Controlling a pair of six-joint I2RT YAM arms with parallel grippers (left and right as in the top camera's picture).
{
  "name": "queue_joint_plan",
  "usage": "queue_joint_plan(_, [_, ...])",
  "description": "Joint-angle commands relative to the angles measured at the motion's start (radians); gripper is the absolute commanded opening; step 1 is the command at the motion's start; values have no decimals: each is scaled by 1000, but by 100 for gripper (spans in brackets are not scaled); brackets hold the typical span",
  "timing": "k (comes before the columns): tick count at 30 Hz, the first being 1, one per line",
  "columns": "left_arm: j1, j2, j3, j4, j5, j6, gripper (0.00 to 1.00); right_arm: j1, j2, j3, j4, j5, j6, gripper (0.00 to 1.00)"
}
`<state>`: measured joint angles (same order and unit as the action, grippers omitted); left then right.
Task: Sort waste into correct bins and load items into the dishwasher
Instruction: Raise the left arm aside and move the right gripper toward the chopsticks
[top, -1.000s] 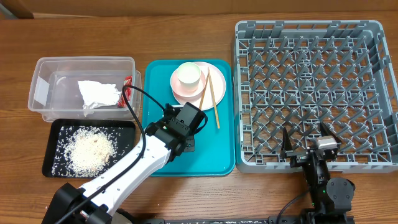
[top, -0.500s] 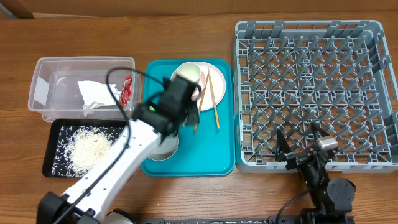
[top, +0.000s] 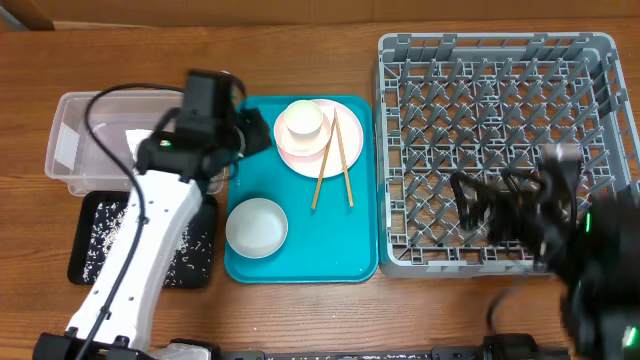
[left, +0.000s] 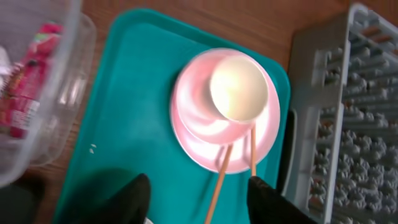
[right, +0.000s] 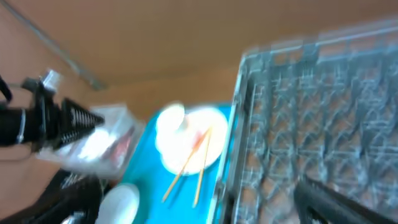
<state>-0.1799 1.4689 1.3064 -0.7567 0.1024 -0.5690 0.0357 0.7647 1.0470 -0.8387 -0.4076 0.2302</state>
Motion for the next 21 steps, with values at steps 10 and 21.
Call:
queue_joint_plan(10, [217,-10,17,-28,79,5,100,140,692,360,-165,-483,121,46])
queue_joint_plan(21, [219,-10,16,-32,74,5,100,493,950,361,-19,232,249,12])
